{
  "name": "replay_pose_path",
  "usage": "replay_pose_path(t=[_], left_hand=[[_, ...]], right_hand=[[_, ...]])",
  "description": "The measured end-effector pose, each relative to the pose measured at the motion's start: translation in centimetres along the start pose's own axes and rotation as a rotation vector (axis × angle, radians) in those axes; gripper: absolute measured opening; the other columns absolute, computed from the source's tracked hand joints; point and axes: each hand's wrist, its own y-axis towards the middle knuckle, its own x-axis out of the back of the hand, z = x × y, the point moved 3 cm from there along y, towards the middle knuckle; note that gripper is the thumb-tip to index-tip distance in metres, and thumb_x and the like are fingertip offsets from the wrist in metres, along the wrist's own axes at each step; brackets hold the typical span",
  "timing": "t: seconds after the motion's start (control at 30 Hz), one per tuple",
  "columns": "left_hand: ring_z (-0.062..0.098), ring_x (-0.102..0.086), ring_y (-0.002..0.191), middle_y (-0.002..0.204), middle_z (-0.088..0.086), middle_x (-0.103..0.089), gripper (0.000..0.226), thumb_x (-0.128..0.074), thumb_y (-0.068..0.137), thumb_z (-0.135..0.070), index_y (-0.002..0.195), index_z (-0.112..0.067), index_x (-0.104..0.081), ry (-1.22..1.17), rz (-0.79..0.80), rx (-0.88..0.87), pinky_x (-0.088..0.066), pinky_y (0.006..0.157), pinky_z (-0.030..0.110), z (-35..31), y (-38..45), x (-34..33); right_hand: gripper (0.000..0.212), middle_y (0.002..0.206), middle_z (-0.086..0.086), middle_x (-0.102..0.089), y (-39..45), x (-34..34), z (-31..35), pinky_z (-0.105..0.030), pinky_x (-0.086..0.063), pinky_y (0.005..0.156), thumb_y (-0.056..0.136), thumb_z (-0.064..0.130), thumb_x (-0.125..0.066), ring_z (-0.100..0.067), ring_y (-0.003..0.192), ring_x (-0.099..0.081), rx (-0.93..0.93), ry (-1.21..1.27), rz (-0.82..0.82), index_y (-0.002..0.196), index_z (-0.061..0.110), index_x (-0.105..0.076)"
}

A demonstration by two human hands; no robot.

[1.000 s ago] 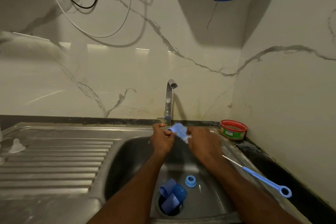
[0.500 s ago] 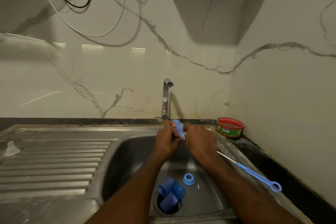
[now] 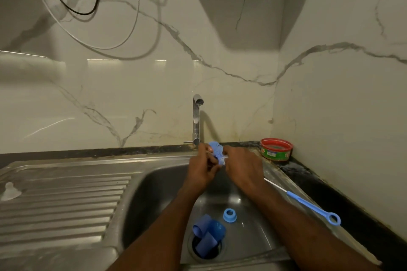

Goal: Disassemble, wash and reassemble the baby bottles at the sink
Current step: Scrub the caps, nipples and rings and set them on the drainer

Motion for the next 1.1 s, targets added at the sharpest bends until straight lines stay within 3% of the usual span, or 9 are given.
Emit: replay_pose_path(t=[0.1, 0.33, 0.47, 0.57, 0.73, 0.8, 0.97, 1.03, 1.1], left_hand=[[-0.002, -0.067, 0.089, 0.098, -0.011, -0.069, 0.047, -0.078, 0.087, -0.019, 0.122, -0.021, -0.047, 0.027, 0.083, -0.091, -0.05, 0.079, 0.01, -0.3, -0.1, -0.2], [0.008, -0.067, 0.084, 0.1, 0.0, -0.068, 0.045, -0.076, 0.089, -0.01, 0.115, -0.022, -0.041, -0.089, -0.208, 0.256, -0.054, 0.07, 0.014, 1.3, -0.1, 1.4], [0.014, -0.07, 0.097, 0.107, 0.002, -0.07, 0.05, -0.075, 0.09, -0.017, 0.128, -0.019, -0.043, -0.493, -0.081, 0.39, -0.059, 0.089, 0.034, 0.4, -0.3, 0.1], [0.028, -0.067, 0.109, 0.12, 0.012, -0.064, 0.058, -0.069, 0.095, -0.008, 0.144, -0.014, -0.038, -0.865, -0.147, 0.595, -0.055, 0.099, 0.045, 0.1, -0.1, -0.7], [0.028, -0.072, 0.101, 0.126, 0.024, -0.066, 0.051, -0.053, 0.102, 0.001, 0.151, -0.001, -0.04, -1.181, -0.267, 0.689, -0.062, 0.08, 0.03, 0.5, 0.9, -0.7], [0.025, -0.074, 0.095, 0.118, 0.021, -0.07, 0.042, -0.051, 0.102, 0.002, 0.143, 0.003, -0.047, -1.216, -0.215, 0.701, -0.063, 0.076, 0.029, -0.3, 0.5, -0.9], [0.029, -0.071, 0.103, 0.123, 0.023, -0.067, 0.034, -0.051, 0.101, 0.004, 0.133, -0.006, -0.05, -1.289, -0.121, 0.692, -0.059, 0.09, 0.036, -2.4, 0.3, -1.4], [0.03, -0.069, 0.108, 0.124, 0.023, -0.066, 0.036, -0.053, 0.1, 0.004, 0.135, -0.001, -0.052, -1.279, -0.254, 0.655, -0.058, 0.09, 0.034, -1.9, 1.0, -1.0], [0.034, -0.067, 0.112, 0.125, 0.025, -0.065, 0.037, -0.056, 0.099, 0.004, 0.136, 0.002, -0.053, -1.228, -0.374, 0.641, -0.06, 0.087, 0.032, -0.8, 1.3, -0.6]], right_hand=[[0.028, 0.117, -0.003, -0.068, 0.4, 0.2, -0.5, -0.039, -0.054, 0.089, 0.098, 0.041, -0.058, -0.024, 0.103, -0.065, -0.066, 0.019, 0.084, 0.122, 0.025, -0.062], [0.037, 0.124, -0.001, -0.067, -0.8, 0.0, 0.3, -0.037, -0.05, 0.087, 0.096, 0.034, -0.063, -0.023, 0.109, -0.063, 0.029, 0.033, 0.039, 0.132, 0.032, -0.058], [0.033, 0.121, -0.003, -0.069, 0.3, -0.3, -0.3, -0.038, -0.053, 0.085, 0.098, 0.035, -0.059, -0.026, 0.106, -0.065, -0.097, 0.122, 0.021, 0.129, 0.028, -0.054], [0.035, 0.127, -0.008, -0.066, 1.0, -0.7, -0.7, -0.031, -0.047, 0.082, 0.101, 0.028, -0.055, -0.028, 0.109, -0.064, -0.124, 0.3, 0.064, 0.135, 0.019, -0.055], [0.031, 0.113, -0.012, -0.07, 0.9, -0.9, -0.4, -0.016, -0.043, 0.041, 0.101, 0.013, -0.054, -0.015, 0.057, -0.063, -0.173, 0.703, 0.072, 0.131, 0.011, -0.06], [0.029, 0.108, -0.012, -0.071, 1.0, -1.1, -0.6, -0.021, -0.046, 0.044, 0.1, 0.014, -0.054, -0.019, 0.059, -0.066, -0.218, 0.729, 0.071, 0.128, 0.011, -0.062], [0.026, 0.116, -0.014, -0.07, 1.3, 0.2, -1.8, -0.038, -0.054, 0.085, 0.098, 0.016, -0.058, -0.033, 0.099, -0.067, -0.312, 0.532, -0.056, 0.122, 0.01, -0.063], [0.027, 0.117, -0.015, -0.07, 0.9, 0.7, -1.7, -0.031, -0.052, 0.077, 0.098, 0.018, -0.059, -0.031, 0.094, -0.068, -0.293, 0.529, -0.051, 0.123, 0.009, -0.064], [0.031, 0.12, -0.015, -0.069, 0.3, 0.1, -0.8, -0.021, -0.051, 0.055, 0.099, 0.015, -0.059, -0.019, 0.068, -0.067, -0.228, 0.641, 0.025, 0.129, 0.008, -0.063]])
